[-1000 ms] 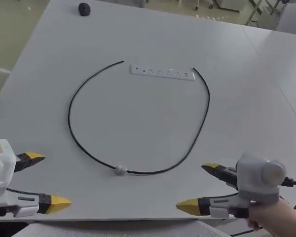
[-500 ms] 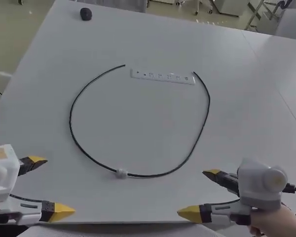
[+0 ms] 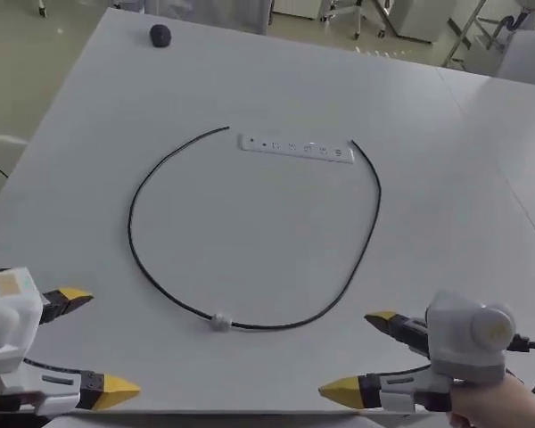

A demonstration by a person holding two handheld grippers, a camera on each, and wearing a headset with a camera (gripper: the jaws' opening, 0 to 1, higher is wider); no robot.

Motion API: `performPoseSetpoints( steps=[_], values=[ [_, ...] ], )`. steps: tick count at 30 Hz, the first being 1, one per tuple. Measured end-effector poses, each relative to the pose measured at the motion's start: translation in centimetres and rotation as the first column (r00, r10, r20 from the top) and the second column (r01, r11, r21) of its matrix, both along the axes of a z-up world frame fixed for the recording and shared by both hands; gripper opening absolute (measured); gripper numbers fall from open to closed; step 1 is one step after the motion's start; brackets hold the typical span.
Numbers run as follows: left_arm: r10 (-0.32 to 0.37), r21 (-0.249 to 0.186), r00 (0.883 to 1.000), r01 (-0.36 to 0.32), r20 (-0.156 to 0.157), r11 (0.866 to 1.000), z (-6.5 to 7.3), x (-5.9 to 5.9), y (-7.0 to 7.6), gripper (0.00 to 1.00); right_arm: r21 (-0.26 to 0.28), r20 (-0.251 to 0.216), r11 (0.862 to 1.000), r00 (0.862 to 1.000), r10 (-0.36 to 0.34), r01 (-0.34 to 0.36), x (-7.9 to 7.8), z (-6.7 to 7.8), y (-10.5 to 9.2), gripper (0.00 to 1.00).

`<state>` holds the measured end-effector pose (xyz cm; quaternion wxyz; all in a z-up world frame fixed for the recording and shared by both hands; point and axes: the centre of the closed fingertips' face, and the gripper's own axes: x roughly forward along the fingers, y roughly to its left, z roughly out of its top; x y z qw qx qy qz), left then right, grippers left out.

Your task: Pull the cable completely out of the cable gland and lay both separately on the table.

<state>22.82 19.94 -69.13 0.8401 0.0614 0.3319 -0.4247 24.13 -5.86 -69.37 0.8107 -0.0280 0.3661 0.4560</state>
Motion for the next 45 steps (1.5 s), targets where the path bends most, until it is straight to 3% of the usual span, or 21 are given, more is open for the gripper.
performPoseSetpoints(
  steps=[6, 8, 10, 14, 16, 18, 21, 24, 29, 32, 37, 45],
  values=[
    [0.009, -0.012, 1.000, -0.008, 0.011, 1.000, 0.0, 0.4, -0.2, 0.91, -0.007, 0.007, 0.999, 0.999, 0.033, -0.033, 1.3, 0.8, 1.5, 0.96],
    [0.006, -0.028, 1.000, -0.005, 0.031, 1.000, 0.2, 0.5, -0.5, 0.90, -0.013, 0.013, 0.999, 0.999, 0.053, -0.053, 1.8, 0.9, 2.1, 0.96],
    [0.014, -0.036, 1.000, -0.014, 0.014, 0.999, 0.1, 0.5, -0.6, 0.89, -0.036, 0.009, 0.997, 0.997, 0.072, -0.072, 2.5, 0.8, 2.6, 0.93],
    [0.022, -0.061, 1.000, -0.021, 0.017, 0.998, -0.1, 0.5, -1.2, 0.88, -0.049, 0.011, 0.991, 0.992, 0.123, -0.122, 3.7, 0.8, 4.1, 0.89],
    [-0.001, -0.075, 0.999, 0.004, 0.049, 0.997, 0.0, 0.4, -1.7, 0.84, -0.061, 0.005, 0.987, 0.989, 0.147, -0.146, 4.2, 0.7, 4.6, 0.88],
    [0.006, -0.062, 1.000, -0.004, 0.026, 0.998, -0.6, 0.5, -1.7, 0.85, -0.069, 0.002, 0.983, 0.985, 0.172, -0.171, 4.6, 0.5, 5.3, 0.88],
    [0.004, -0.069, 1.000, -0.002, 0.029, 0.998, -0.5, 0.5, -1.9, 0.86, -0.084, 0.002, 0.976, 0.979, 0.204, -0.203, 5.1, 0.3, 6.1, 0.86],
    [0.020, -0.074, 1.000, -0.019, 0.011, 0.997, -0.7, 0.7, -2.0, 0.88, -0.103, -0.005, 0.964, 0.969, 0.248, -0.247, 5.4, -0.3, 7.2, 0.83],
    [0.015, -0.075, 1.000, -0.014, 0.006, 0.997, -0.7, 0.7, -2.4, 0.88, -0.153, -0.026, 0.940, 0.952, 0.305, -0.305, 5.8, -1.8, 8.5, 0.79],
    [0.004, -0.054, 1.000, -0.004, 0.005, 0.999, -1.0, 0.6, -2.5, 0.88, -0.195, -0.036, 0.917, 0.937, 0.348, -0.348, 6.1, -2.6, 8.9, 0.72],
    [0.002, -0.052, 1.000, -0.002, -0.004, 0.999, -1.1, 0.5, -2.7, 0.87, -0.198, -0.040, 0.906, 0.927, 0.373, -0.374, 6.8, -2.9, 10.0, 0.69],
    [-0.005, -0.039, 1.000, 0.004, -0.016, 0.999, -1.6, 0.5, -2.9, 0.85, -0.231, -0.052, 0.875, 0.903, 0.427, -0.426, 7.0, -3.9, 10.9, 0.66]
  ],
)
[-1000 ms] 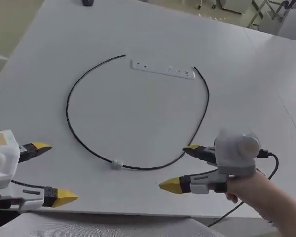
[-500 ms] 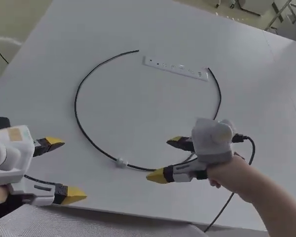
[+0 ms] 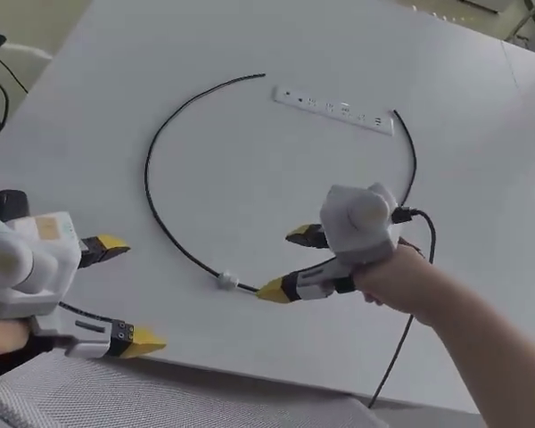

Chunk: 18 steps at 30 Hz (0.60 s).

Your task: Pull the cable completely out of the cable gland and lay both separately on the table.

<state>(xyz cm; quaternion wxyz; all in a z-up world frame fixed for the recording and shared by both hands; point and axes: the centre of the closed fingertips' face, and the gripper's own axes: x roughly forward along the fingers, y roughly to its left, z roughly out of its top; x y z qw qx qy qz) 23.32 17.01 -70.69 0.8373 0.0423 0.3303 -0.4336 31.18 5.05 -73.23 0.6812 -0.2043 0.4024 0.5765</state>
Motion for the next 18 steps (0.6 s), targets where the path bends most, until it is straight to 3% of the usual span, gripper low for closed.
performPoseSetpoints(
  steps=[6, 18],
  values=[
    [0.005, 0.000, 1.000, -0.005, 0.002, 1.000, 0.0, 0.0, -0.1, 0.84, -0.050, -0.003, 0.997, 0.998, 0.056, -0.056, -0.2, -1.6, 0.5, 0.59],
    [0.008, -0.006, 1.000, -0.008, -0.015, 1.000, -0.3, -0.6, -0.1, 0.82, -0.080, -0.029, 0.991, 0.994, 0.102, -0.104, 0.3, -3.7, 2.2, 0.52]
  ],
)
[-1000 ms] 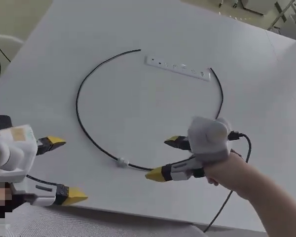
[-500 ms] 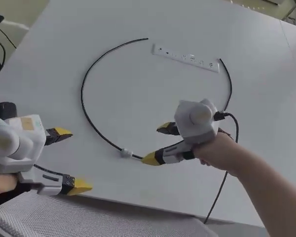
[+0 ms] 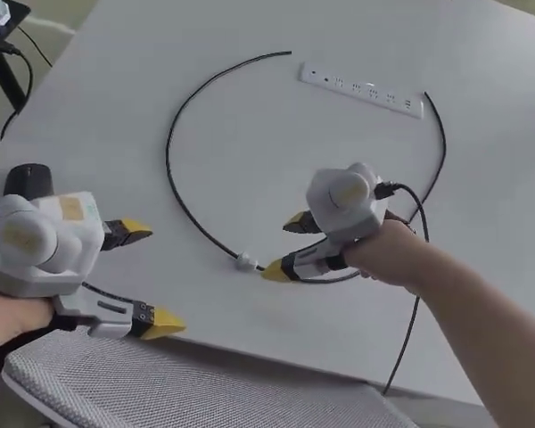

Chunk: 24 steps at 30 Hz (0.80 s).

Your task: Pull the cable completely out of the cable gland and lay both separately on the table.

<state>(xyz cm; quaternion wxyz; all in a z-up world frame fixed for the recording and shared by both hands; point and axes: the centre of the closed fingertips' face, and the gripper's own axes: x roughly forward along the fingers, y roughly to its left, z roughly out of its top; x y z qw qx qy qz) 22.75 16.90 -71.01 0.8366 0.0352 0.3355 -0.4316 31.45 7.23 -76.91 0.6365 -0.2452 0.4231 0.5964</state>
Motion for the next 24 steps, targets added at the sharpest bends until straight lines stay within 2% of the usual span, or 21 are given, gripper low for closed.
performPoseSetpoints(
  steps=[4, 11, 18, 24],
  values=[
    [0.006, 0.004, 1.000, -0.006, -0.009, 1.000, -0.2, -0.2, 0.4, 0.81, -0.015, -0.007, 1.000, 1.000, 0.018, -0.018, -0.1, -0.7, 0.5, 0.49],
    [0.027, 0.005, 1.000, -0.027, -0.005, 1.000, -0.2, -0.2, 1.0, 0.82, -0.043, -0.014, 0.998, 0.999, 0.038, -0.038, -0.1, -2.2, 1.1, 0.46],
    [0.024, 0.006, 1.000, -0.024, -0.010, 1.000, -0.6, -0.3, 1.0, 0.80, -0.070, -0.029, 0.995, 0.997, 0.066, -0.068, -0.4, -3.4, 1.4, 0.43],
    [0.026, 0.003, 1.000, -0.026, -0.009, 1.000, -0.5, -0.2, 1.0, 0.80, -0.091, -0.018, 0.991, 0.995, 0.100, -0.101, -0.8, -4.5, 1.6, 0.38]
  ],
)
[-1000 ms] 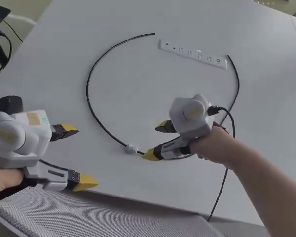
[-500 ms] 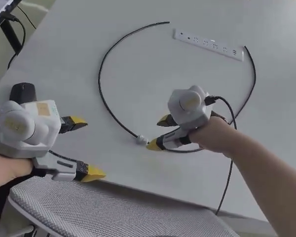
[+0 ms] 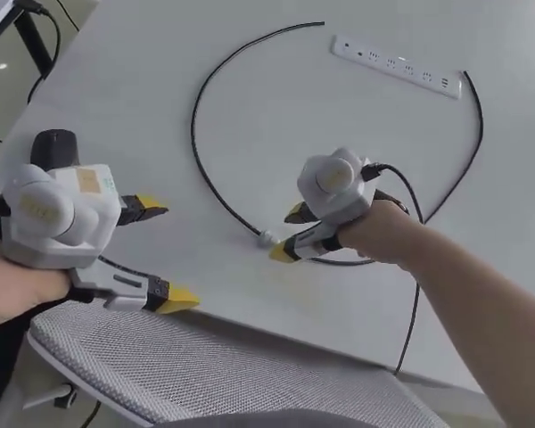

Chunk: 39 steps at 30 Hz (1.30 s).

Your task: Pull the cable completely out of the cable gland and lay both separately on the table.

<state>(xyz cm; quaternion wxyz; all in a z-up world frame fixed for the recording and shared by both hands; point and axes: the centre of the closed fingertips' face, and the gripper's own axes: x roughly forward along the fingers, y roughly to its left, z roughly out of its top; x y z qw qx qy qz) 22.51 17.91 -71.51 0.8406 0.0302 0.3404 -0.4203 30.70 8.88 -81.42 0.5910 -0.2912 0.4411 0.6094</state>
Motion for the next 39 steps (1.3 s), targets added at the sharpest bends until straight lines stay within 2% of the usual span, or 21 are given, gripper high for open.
performPoseSetpoints(
  steps=[17, 19, 20, 22, 24, 30, 34, 39],
  values=[
    [-0.001, 0.009, 1.000, 0.001, 0.004, 1.000, 0.1, -0.1, 0.2, 0.79, -0.016, 0.002, 1.000, 1.000, 0.004, -0.004, 0.0, -1.2, 0.2, 0.24],
    [-0.003, 0.010, 1.000, 0.003, 0.005, 1.000, 0.1, 0.0, 0.2, 0.79, -0.019, 0.016, 1.000, 1.000, 0.014, -0.014, 0.2, -1.2, 0.3, 0.21],
    [-0.003, 0.010, 1.000, 0.002, 0.006, 1.000, 0.1, 0.0, 0.2, 0.79, -0.020, 0.017, 1.000, 1.000, 0.013, -0.012, 0.2, -1.2, 0.3, 0.15],
    [-0.001, 0.011, 1.000, 0.001, 0.005, 1.000, 0.2, 0.0, 0.3, 0.79, -0.015, 0.004, 1.000, 1.000, 0.010, -0.010, 0.1, -1.2, 0.4, 0.10],
    [0.001, 0.011, 1.000, -0.001, 0.005, 1.000, 0.2, 0.1, 0.4, 0.79, -0.024, 0.017, 0.999, 1.000, 0.022, -0.021, 0.1, -1.4, 0.3, 0.11],
    [0.002, 0.015, 1.000, -0.002, 0.001, 1.000, 0.2, 0.1, 0.8, 0.77, -0.032, 0.011, 0.999, 1.000, 0.020, -0.020, 0.1, -1.4, 0.3, 0.09],
    [0.003, 0.011, 1.000, -0.003, 0.009, 1.000, 0.3, 0.2, 0.7, 0.78, -0.042, 0.020, 0.999, 1.000, 0.002, -0.001, 0.3, -1.3, 0.1, 0.09],
    [-0.013, 0.014, 1.000, 0.013, 0.007, 1.000, 0.2, 0.1, 0.2, 0.77, -0.043, 0.007, 0.999, 1.000, -0.015, 0.016, 0.1, -1.0, -0.3, 0.08]
  ],
)
